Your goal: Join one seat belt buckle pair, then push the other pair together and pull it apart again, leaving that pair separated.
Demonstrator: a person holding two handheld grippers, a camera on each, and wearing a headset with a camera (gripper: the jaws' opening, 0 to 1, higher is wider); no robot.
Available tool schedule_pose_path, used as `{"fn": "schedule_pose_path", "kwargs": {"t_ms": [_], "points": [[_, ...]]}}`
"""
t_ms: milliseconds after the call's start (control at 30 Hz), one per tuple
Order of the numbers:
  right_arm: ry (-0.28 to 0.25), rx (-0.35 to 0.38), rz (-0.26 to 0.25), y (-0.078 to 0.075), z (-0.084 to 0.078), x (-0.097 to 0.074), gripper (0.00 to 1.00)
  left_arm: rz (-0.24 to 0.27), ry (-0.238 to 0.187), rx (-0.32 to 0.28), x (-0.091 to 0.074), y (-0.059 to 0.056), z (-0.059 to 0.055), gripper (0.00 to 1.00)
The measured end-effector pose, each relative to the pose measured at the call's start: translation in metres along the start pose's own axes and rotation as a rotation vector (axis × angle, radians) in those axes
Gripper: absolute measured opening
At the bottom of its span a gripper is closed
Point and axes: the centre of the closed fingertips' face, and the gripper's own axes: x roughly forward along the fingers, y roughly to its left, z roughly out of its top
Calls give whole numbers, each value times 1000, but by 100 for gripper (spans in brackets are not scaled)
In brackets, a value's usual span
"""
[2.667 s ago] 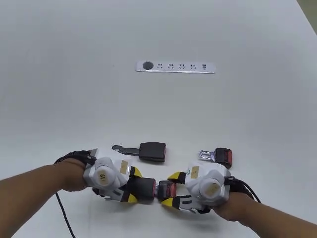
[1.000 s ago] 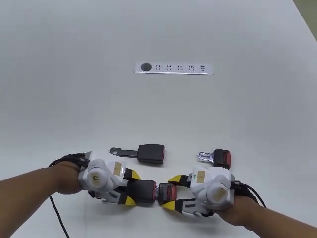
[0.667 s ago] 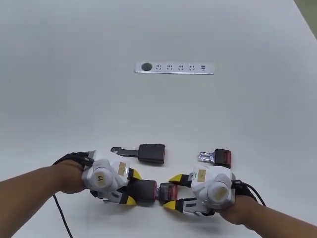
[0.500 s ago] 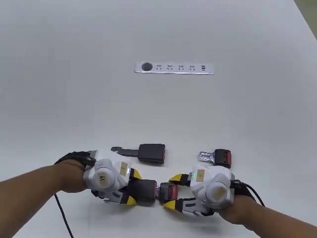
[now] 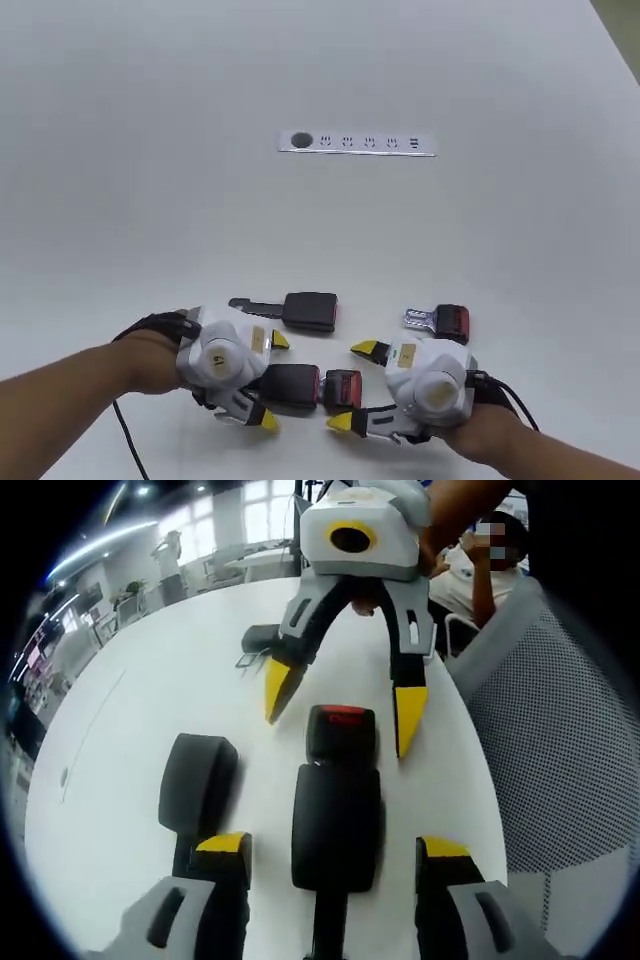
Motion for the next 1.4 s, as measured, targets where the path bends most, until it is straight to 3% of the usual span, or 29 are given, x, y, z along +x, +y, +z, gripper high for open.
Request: {"fn": "schedule_pose_path", "kwargs": {"t_ms": [67, 233, 500, 633, 900, 1400], "points": [[-18, 19, -18, -4, 4, -2, 71, 16, -15, -13, -4, 3, 3, 70], [-43, 20, -45, -8, 10, -10, 71, 55, -47, -44, -12, 9, 13, 75], [-65, 11, -76, -10, 16, -29, 73, 105, -46, -44, -24, 16, 20, 77], [-79, 16, -88, -21, 17, -39, 76, 130, -37, -45, -29, 23, 19, 77], [-96, 29, -139, -49, 22, -70, 77, 176, -39, -35, -40, 41, 28, 78], [-78, 58, -162, -90, 5, -88, 82, 202, -65, -34, -49, 79, 35, 80]]}}
